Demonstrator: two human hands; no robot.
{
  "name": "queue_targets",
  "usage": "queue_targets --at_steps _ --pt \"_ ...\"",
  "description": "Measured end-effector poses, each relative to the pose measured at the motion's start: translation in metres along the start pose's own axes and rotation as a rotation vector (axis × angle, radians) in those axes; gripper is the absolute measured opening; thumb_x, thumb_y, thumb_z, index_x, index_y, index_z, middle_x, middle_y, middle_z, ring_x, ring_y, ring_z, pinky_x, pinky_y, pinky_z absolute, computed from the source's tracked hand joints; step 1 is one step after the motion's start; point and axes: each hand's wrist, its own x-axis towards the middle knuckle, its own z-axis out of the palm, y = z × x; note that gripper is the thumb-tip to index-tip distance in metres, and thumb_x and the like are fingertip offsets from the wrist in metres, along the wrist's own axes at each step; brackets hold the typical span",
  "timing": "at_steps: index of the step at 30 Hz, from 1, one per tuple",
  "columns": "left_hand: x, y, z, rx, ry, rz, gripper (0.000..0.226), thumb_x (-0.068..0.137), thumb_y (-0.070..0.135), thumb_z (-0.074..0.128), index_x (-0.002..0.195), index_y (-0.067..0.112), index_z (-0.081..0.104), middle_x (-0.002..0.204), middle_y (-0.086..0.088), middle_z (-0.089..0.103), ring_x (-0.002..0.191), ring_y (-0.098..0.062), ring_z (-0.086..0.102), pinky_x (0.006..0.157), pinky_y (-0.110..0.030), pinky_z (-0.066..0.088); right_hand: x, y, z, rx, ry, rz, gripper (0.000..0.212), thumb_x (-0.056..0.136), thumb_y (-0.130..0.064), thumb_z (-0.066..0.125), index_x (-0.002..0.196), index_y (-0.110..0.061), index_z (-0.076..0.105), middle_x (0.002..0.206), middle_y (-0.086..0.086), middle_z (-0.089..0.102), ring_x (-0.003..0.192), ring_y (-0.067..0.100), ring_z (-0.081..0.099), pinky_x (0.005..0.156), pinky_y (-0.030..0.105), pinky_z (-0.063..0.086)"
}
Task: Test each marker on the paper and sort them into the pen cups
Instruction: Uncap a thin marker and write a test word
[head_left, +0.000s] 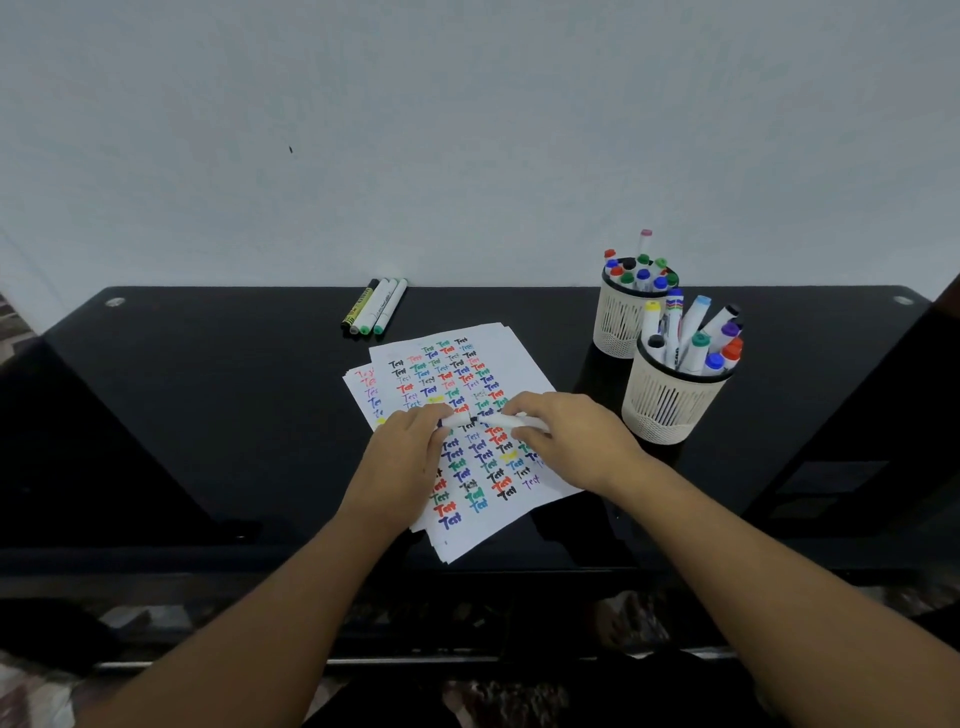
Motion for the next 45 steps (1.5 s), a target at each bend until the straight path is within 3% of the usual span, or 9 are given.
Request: queue_targets --at_steps 11,18,21,23,27,33,39,43,45 --pt "-0.004 0.004 -0.002 0.019 -0.007 0.115 0.034 0.106 0.019 0.052 0.139 0.017 0.059 0.131 -0.004 0.063 0.117 -0.021 0.054 0.094 -0.026 0.038 0.011 -0.012 0.001 -0.154 0.011 -0.181 0.027 0.106 -0.038 0.053 0.132 -0.039 0.061 0.115 -0.011 0.068 0.098 0.013 0.062 0.080 0.035 0.053" --pt "-0.004 0.006 -0.003 -0.027 -0.018 0.057 0.043 0.105 0.033 0.052 0.147 0.029 0.048 0.127 0.001 0.063 0.110 -0.014 0.055 0.088 -0.027 0.041 0.015 -0.017 0.008 -0.177 -0.068 -0.234 0.045 0.108 -0.042 0.046 0.150 -0.041 0.029 0.139 -0.005 0.059 0.106 0.022 0.065 0.080 0.040 0.056" --pt "0.000 0.003 -0.001 -0.059 -0.031 -0.053 0.065 0.101 0.045 0.057 0.158 0.035 0.026 0.135 0.005 0.055 0.120 -0.011 0.048 0.094 -0.025 0.038 0.018 -0.017 0.008 -0.154 -0.041 -0.226 0.054 0.111 -0.037 0.037 0.158 -0.047 0.013 0.122 -0.001 0.058 0.087 0.020 0.063 0.070 0.039 0.055" --pt "0.003 0.002 0.001 -0.031 -0.018 -0.077 0.074 0.098 0.052 0.058 0.159 0.031 0.023 0.145 0.006 0.049 0.133 -0.013 0.041 0.110 -0.033 0.035 0.018 -0.015 0.007 -0.096 -0.025 -0.210 0.058 0.112 -0.034 0.033 0.158 -0.055 0.005 0.105 -0.002 0.053 0.077 0.018 0.058 0.066 0.039 0.054" --pt "0.005 0.000 0.002 0.067 -0.023 -0.054 0.073 0.094 0.062 0.055 0.155 0.028 0.033 0.152 0.005 0.046 0.141 -0.016 0.037 0.121 -0.040 0.022 0.020 -0.006 0.001 0.042 0.020 -0.126 0.054 0.110 -0.032 0.034 0.158 -0.053 0.019 0.097 -0.003 0.054 0.083 0.017 0.058 0.075 0.041 0.053" --pt "0.005 0.000 0.000 0.090 -0.079 -0.095 0.070 0.096 0.064 0.051 0.154 0.029 0.036 0.155 0.006 0.043 0.146 -0.016 0.031 0.122 -0.039 0.016 0.018 0.004 0.002 0.117 0.067 -0.045 0.051 0.104 -0.024 0.051 0.143 -0.047 0.029 0.069 -0.001 0.058 0.060 0.022 0.061 0.056 0.046 0.054" --pt "0.006 -0.001 0.001 0.122 -0.104 -0.090 0.071 0.096 0.067 0.048 0.155 0.029 0.037 0.158 0.007 0.040 0.148 -0.015 0.029 0.123 -0.041 0.015 0.019 0.014 0.002 0.150 0.091 0.008 0.050 0.100 -0.021 0.052 0.139 -0.042 0.031 0.065 0.004 0.058 0.055 0.022 0.056 0.053 0.046 0.049" --pt "0.006 0.000 0.001 0.194 -0.146 -0.094 0.071 0.097 0.069 0.039 0.157 0.030 0.035 0.165 0.003 0.030 0.153 -0.016 0.021 0.126 -0.042 0.011 0.032 0.024 -0.001 0.188 0.121 0.060 0.055 0.106 -0.020 0.041 0.156 -0.037 0.024 0.091 0.005 0.062 0.076 0.020 0.061 0.069 0.043 0.055" --pt "0.006 0.002 0.000 0.241 -0.167 -0.085 0.071 0.098 0.070 0.034 0.158 0.031 0.032 0.166 0.003 0.026 0.154 -0.016 0.018 0.126 -0.041 0.010 0.040 0.029 -0.003 0.129 0.116 0.108 0.063 0.108 -0.017 0.040 0.162 -0.034 0.012 0.091 0.006 0.060 0.075 0.023 0.062 0.066 0.045 0.054"
